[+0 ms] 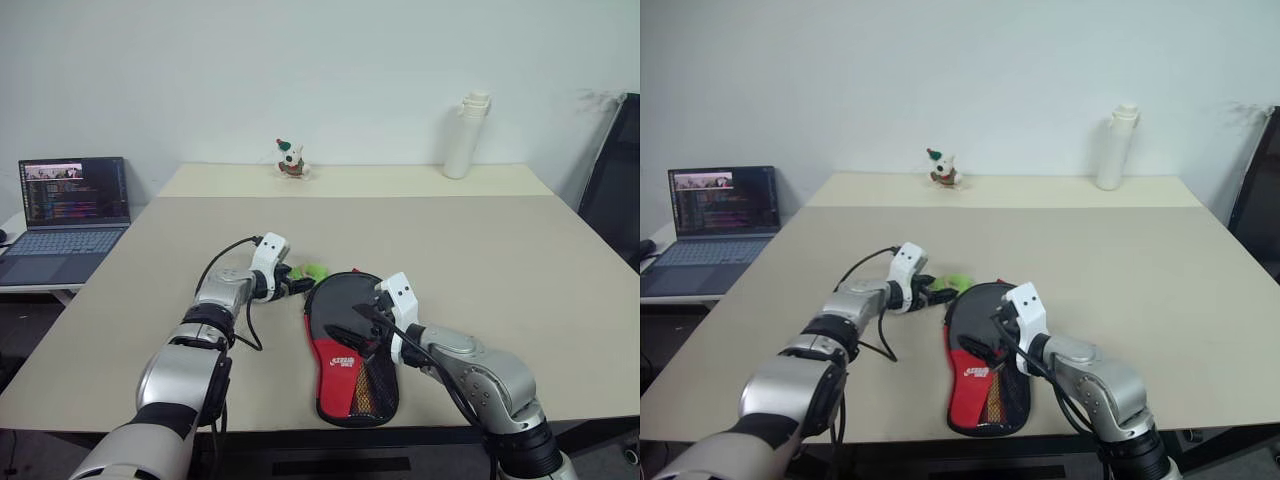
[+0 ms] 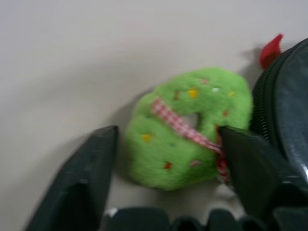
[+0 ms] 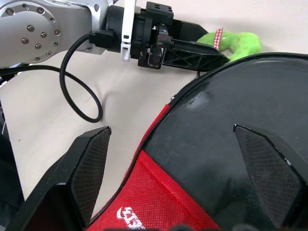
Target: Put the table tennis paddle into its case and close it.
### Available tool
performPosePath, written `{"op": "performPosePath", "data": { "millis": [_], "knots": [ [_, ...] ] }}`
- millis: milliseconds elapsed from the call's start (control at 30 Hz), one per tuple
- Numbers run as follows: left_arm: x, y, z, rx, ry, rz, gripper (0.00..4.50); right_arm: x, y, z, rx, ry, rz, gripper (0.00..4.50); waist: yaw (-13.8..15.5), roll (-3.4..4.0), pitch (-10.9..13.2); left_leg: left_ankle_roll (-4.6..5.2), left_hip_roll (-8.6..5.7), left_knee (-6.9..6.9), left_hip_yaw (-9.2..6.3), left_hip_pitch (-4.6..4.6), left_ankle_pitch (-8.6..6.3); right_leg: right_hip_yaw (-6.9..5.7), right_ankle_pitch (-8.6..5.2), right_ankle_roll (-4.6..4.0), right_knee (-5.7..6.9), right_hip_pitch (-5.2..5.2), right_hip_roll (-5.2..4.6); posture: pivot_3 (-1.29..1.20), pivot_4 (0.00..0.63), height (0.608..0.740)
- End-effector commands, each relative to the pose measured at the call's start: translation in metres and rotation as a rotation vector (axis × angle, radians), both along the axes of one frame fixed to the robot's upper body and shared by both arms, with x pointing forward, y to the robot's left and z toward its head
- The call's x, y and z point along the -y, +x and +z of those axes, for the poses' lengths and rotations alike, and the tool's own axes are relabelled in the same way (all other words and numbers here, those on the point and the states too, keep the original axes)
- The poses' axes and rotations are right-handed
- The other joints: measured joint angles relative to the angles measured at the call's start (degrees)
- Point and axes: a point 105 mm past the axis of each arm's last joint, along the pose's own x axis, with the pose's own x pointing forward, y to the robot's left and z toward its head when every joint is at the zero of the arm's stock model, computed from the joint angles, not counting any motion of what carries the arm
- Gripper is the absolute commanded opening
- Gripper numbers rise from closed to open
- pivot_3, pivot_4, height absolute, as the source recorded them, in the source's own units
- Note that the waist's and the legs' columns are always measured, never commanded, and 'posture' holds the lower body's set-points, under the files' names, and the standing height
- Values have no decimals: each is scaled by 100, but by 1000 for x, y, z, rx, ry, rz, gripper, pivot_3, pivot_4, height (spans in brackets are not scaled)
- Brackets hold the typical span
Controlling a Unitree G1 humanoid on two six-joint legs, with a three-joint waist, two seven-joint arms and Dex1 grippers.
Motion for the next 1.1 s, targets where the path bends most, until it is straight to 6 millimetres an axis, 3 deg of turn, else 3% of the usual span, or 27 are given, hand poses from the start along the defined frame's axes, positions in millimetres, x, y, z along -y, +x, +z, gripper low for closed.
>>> {"op": "performPosePath", "data": {
  "millis": [33,200,267,433,633,867,1100],
  "knots": [
    [0,-3,-6,-22,-4,-6,2124,-3,3,10,85,-15,-19,4500,-1,0,0,0,0,1,0,1,0,0,0,0,2,0,0,0,150,740],
    [1,-6,-11,-34,-22,-17,418,-16,16,-4,121,-94,-31,4500,-13,-1,-1,0,0,3,3,9,0,4,-13,21,20,0,1,0,150,740],
    [1,-7,-14,-34,-10,-22,10,-18,21,-12,110,-119,-46,4500,-16,-1,-1,0,0,5,4,14,0,6,-14,21,31,-1,1,0,150,740],
    [-3,-8,-19,-19,61,-27,10,-11,24,-39,16,-185,-78,4500,-14,-8,-8,0,0,6,5,17,0,8,-13,20,40,-2,0,0,150,740],
    [-2,1,-10,47,215,-40,10,-5,20,-51,-25,-213,-88,4500,-14,-36,-35,0,0,6,3,28,0,6,-13,20,45,5,-1,0,150,740],
    [24,19,18,188,385,-38,10,-8,10,-61,-63,-216,-96,4500,-7,-52,-52,-2,0,6,0,40,1,3,-14,22,55,13,0,0,150,740],
    [49,25,29,282,457,-52,10,-5,1,-68,-98,-223,-129,4500,12,-56,-54,-2,-1,6,-1,33,1,2,-14,23,48,12,-1,0,150,740]
  ]
}}
